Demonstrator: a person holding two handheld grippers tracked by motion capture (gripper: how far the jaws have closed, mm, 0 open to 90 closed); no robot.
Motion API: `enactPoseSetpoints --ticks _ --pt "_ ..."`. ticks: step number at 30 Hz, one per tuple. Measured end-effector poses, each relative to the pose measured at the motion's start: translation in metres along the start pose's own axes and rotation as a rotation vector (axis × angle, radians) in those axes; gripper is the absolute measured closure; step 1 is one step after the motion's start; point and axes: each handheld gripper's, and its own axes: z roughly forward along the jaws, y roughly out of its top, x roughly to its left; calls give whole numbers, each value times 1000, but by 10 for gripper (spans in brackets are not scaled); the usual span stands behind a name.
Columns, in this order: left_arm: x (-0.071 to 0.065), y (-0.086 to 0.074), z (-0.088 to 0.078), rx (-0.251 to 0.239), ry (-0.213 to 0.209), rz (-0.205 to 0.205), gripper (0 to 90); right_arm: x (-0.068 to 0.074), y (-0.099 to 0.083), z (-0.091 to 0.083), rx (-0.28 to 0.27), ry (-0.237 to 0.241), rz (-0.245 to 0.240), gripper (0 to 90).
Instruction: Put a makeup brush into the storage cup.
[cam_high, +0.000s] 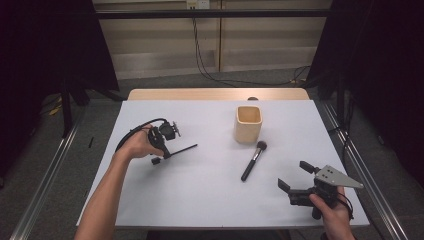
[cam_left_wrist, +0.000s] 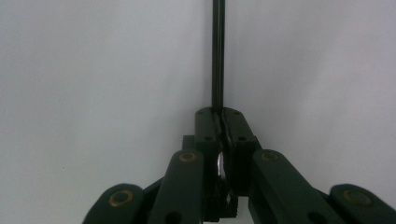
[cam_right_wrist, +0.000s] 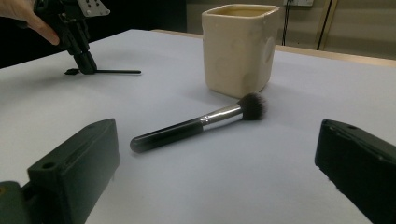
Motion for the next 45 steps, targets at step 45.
enactPoseSetpoints --ticks 45 --pt "-29 -72 -45 -750 27 -291 859 -1 1 1 -5 1 -6 0"
